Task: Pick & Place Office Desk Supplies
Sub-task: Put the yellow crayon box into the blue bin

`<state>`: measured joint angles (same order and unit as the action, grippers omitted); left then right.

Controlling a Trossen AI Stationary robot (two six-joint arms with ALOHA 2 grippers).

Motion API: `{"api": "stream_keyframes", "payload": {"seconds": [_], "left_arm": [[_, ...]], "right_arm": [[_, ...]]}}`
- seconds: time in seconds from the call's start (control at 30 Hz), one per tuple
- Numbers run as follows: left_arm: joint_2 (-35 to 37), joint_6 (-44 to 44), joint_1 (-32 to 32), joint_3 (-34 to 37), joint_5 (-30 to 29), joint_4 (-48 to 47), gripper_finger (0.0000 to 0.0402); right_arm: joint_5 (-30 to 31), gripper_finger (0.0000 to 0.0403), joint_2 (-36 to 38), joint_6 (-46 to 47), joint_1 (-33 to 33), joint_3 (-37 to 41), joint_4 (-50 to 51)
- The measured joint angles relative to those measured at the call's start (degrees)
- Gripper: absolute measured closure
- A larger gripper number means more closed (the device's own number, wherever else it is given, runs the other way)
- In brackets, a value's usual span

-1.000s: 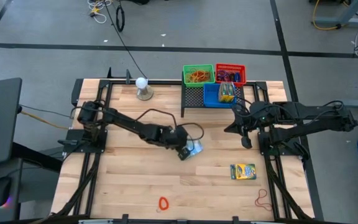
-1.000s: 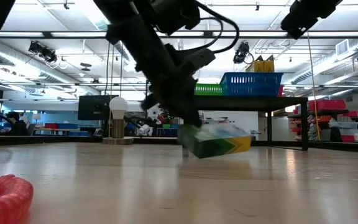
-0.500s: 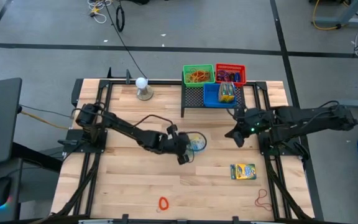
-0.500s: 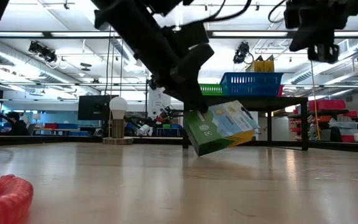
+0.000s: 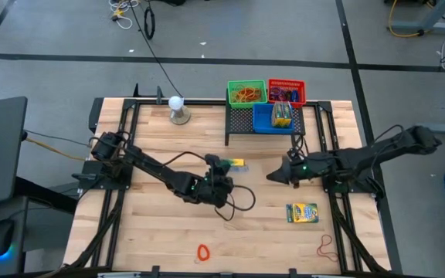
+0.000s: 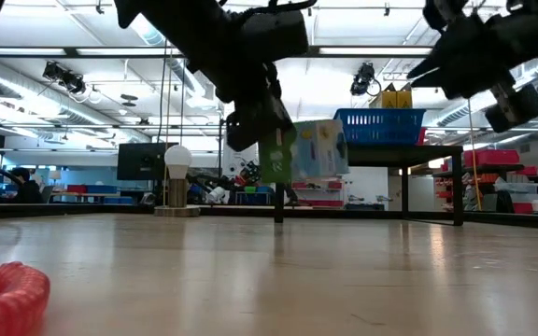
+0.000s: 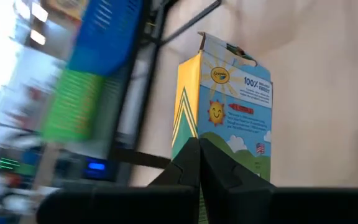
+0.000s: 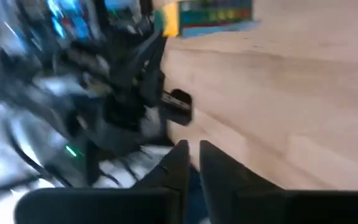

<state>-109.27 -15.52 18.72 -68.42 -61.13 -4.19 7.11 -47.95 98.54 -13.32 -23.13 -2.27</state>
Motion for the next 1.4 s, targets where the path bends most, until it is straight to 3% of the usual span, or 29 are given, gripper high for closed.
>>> {"api": "stream_keyframes", "payload": {"seconds": [0.13, 0.27, 0.5, 0.63, 0.83, 1.13, 1.4], "left_arm": [[0.02, -11.78, 0.29, -0.04, -6.39, 3.34, 0.0400], [0.04, -20.86, 0.31, -0.04, -8.77, 10.73, 0.0400], [0.08, -39.99, 0.44, -0.04, -10.94, 30.06, 0.0399], [0.09, -48.84, 0.42, -0.04, -9.17, 37.45, 0.0399], [0.09, -55.68, 0.37, -0.04, -5.19, 39.87, 0.0399], [0.09, -57.41, -0.05, -2.14, -5.14, 40.02, 0.0398], [0.09, -58.59, 0.57, -3.82, -7.72, 39.90, 0.0398]], "right_arm": [[5.41, 0.0315, -0.06, 12.35, -1.39, 3.68, -9.26], [8.71, 0.0256, -0.09, 22.82, -1.89, 6.84, -13.29], [15.94, 0.0185, -0.10, 31.12, -1.84, 9.44, -22.84], [19.91, 0.0179, -1.34, 31.24, -1.69, 9.48, -29.53], [19.52, 0.0185, -7.02, 31.04, -0.91, 8.96, -39.15], [17.73, 0.0185, -16.42, 31.83, -0.92, 3.81, -47.25], [23.41, 0.0185, -17.96, 31.09, -0.96, 3.36, -48.51]]}}
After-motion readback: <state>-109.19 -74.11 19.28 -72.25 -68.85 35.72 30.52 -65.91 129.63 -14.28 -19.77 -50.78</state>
